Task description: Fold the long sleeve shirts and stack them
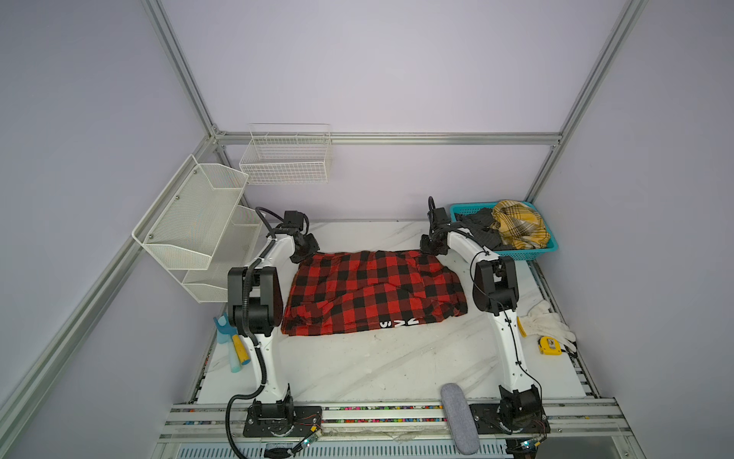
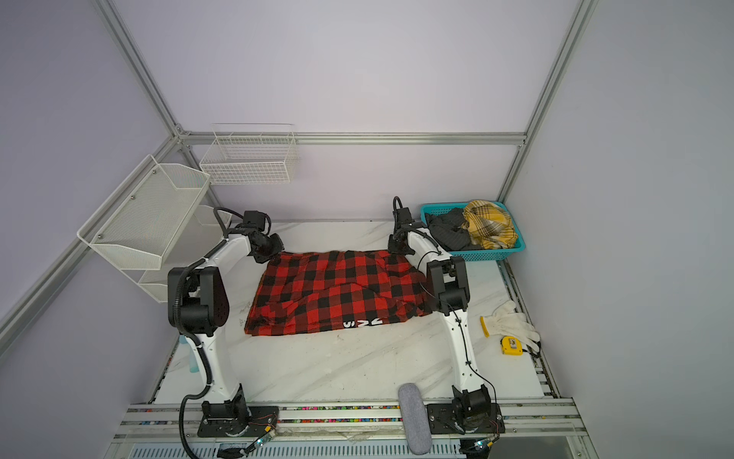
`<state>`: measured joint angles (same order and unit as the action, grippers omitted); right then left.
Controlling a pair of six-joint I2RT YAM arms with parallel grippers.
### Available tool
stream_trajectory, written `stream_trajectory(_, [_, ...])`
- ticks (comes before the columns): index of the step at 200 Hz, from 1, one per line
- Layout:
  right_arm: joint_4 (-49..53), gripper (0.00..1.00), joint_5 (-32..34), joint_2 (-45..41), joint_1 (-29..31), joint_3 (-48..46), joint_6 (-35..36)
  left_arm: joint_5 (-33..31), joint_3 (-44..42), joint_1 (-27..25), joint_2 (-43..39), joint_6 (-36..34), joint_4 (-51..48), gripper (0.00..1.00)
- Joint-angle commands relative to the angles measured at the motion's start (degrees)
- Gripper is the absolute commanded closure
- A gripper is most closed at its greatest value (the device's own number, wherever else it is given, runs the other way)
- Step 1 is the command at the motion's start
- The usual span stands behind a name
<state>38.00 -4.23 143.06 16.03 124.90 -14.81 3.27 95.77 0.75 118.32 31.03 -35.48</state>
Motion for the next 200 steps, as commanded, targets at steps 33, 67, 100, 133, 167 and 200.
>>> stream_trajectory(33, [-4.09,1.0,1.15,-16.0,0.05,-6.37,-1.02,1.21,-8.18,3.01,-10.82,4.89,5.62,1.0])
stream_trajectory(67, [-10.99,1.0,-0.76,-28.82,0.25,-21.77,-4.64,4.12,-15.37,5.04,-17.51,7.54,8.79,1.0])
stream_trajectory(100, [-21.22,1.0,-1.14,-40.62,3.8,-44.97,-9.98,9.56,-30.89,5.12,-25.98,11.78,14.96,1.0])
stream_trajectory(133, [-25.93,1.0,-0.2,-44.16,4.79,-57.63,-12.69,7.61,-44.66,5.43,-30.8,12.31,19.0,1.0])
stream_trajectory(167, [-25.17,1.0,3.34,-42.55,4.57,-60.48,-13.82,7.62,-49.06,7.07,-29.38,12.97,19.66,1.0])
stream_trajectory(200, [-24.13,1.0,4.74,-40.9,0.73,-59.59,-14.39,7.98,-49.0,10.16,-29.65,14.25,19.51,1.0])
